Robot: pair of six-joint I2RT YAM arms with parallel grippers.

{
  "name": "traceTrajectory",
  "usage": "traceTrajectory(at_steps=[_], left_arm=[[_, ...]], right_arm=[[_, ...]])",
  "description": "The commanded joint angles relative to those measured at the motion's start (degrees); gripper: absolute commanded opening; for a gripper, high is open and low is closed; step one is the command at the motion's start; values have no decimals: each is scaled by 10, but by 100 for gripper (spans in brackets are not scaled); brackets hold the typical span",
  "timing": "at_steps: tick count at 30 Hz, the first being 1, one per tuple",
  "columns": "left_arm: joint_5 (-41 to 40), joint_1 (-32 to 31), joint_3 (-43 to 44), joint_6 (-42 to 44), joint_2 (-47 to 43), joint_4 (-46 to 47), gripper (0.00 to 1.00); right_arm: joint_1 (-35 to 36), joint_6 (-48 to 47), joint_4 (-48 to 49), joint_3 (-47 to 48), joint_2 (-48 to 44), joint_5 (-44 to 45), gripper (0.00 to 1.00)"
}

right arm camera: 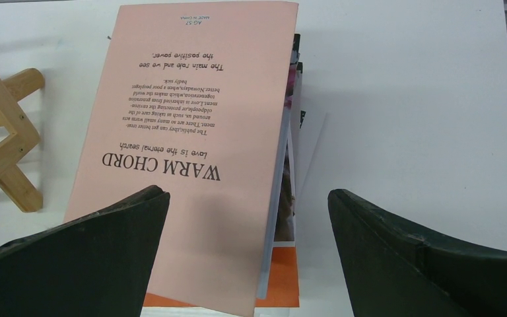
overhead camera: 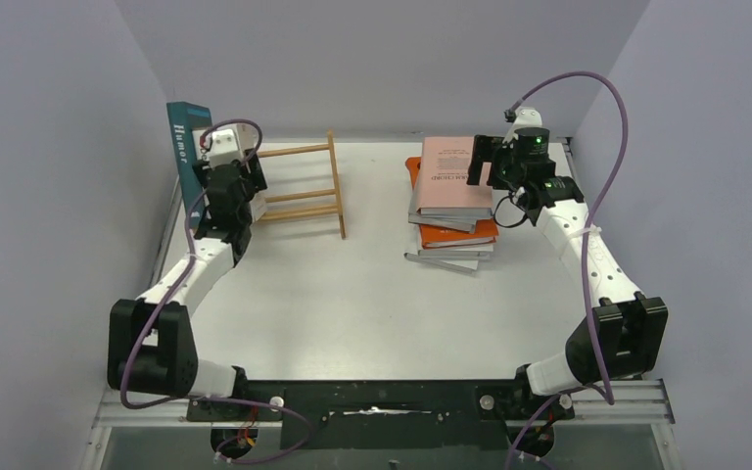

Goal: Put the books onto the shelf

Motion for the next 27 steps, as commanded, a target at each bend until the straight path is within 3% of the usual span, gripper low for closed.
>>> traceTrajectory(at_steps=[1,6,13,18,21,27], left_arm=[[-33,-20,64,28,-61,8,70],[-21,-62,141,13,-76,-74,66],[131,-148,278,-79,1,-191,60],[322,-175,348,-168,76,-169,72],[374,-194,369,-195,114,-151,81],[435,-200,419,-231,200,-171,87]], right_arm=[[0,6,23,4,-18,-4,98],[1,9,18,11,-5,7,98],[-23,37,-10,42,5,64,98],[-54,44,-25,44,-7,82,98],[-69,43,-39,44,-7,87,98],[-82,41,-54,34,5,80,98]])
